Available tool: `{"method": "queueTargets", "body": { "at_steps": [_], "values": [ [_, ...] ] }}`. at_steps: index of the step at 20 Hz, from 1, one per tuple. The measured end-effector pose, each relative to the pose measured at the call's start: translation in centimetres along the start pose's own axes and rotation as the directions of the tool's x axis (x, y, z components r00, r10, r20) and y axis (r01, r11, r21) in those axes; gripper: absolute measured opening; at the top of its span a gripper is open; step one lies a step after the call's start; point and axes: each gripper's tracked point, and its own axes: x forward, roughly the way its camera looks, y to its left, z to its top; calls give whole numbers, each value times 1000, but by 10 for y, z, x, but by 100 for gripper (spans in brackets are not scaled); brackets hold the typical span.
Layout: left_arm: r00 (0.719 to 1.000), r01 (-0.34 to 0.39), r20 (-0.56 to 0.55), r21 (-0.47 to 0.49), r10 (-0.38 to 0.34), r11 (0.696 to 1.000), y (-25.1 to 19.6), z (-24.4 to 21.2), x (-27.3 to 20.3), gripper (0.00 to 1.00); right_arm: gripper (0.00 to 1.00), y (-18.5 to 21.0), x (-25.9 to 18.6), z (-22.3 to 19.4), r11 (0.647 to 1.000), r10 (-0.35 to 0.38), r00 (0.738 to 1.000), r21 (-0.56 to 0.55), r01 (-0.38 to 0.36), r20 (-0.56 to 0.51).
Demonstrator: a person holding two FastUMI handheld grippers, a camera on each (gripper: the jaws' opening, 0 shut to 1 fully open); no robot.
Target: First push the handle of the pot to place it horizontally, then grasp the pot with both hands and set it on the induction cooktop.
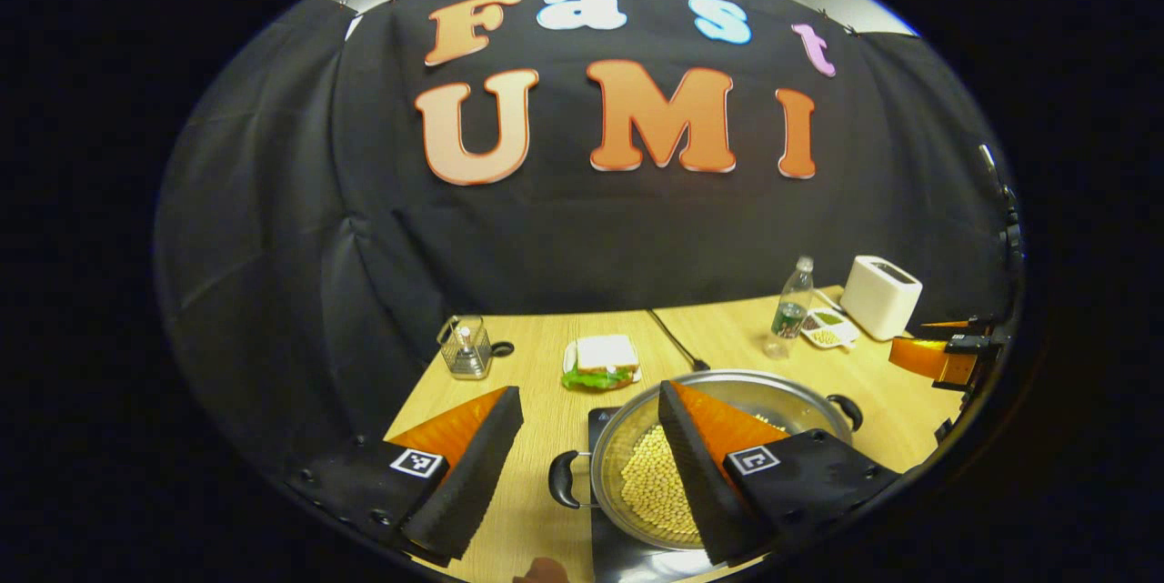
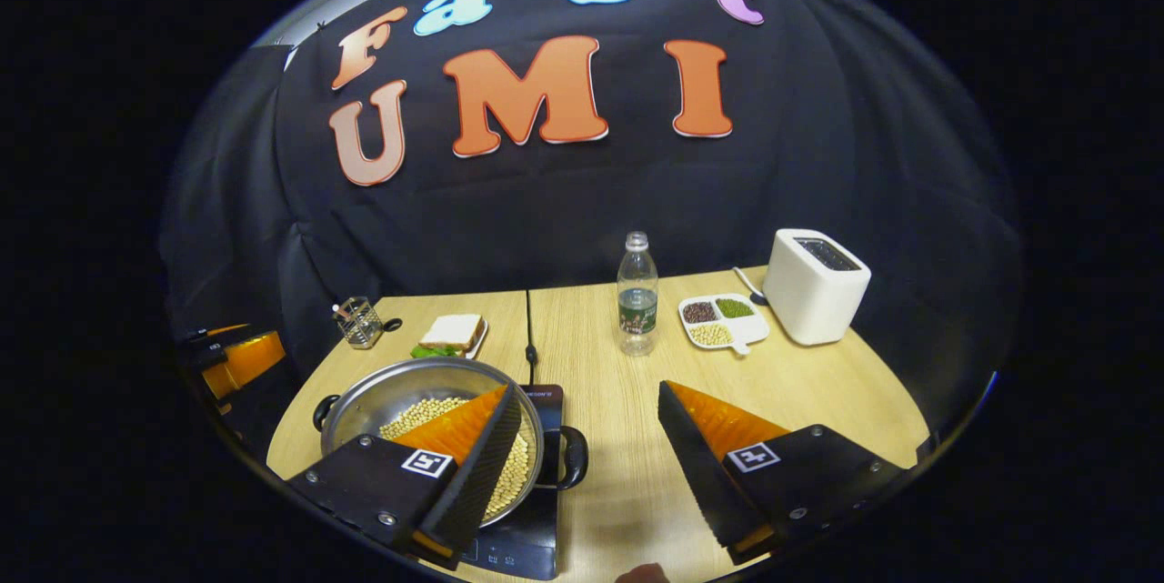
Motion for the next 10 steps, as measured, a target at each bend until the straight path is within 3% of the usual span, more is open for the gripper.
{"method": "queueTargets", "body": {
  "at_steps": [5, 10],
  "values": [
    [976, -41, 210, -60, 53, 997, 18, 107, -60, 98, 94, -18, -59, 69, 1000, -5, 991, -26, 9, 136],
    [945, -40, 319, -91, 67, 995, 30, 168, -134, 99, 94, -48, -122, 124, 999, -38, 966, -27, 46, 255]
  ]
}}
